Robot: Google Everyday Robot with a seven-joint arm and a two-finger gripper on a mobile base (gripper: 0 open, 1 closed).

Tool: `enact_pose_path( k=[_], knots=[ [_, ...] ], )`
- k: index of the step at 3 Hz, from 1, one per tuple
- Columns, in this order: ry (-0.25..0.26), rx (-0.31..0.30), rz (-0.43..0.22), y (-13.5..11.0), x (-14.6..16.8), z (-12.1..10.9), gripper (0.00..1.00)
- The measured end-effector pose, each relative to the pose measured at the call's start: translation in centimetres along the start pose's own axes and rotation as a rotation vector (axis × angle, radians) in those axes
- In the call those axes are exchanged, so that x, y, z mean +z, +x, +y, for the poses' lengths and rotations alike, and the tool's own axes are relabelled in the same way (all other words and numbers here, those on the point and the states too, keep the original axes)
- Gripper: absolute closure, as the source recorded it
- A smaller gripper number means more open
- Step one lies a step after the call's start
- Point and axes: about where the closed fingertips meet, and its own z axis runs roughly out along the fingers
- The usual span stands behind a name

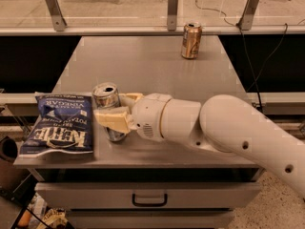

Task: Move redbull can near blue chip bag

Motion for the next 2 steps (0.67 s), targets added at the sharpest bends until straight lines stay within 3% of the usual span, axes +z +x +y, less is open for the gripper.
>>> enact_pose_path(
  k=[2],
  knots=[
    [0.0, -0.001, 0.0, -0.18, -0.01, 0.01, 0.59]
  ],
)
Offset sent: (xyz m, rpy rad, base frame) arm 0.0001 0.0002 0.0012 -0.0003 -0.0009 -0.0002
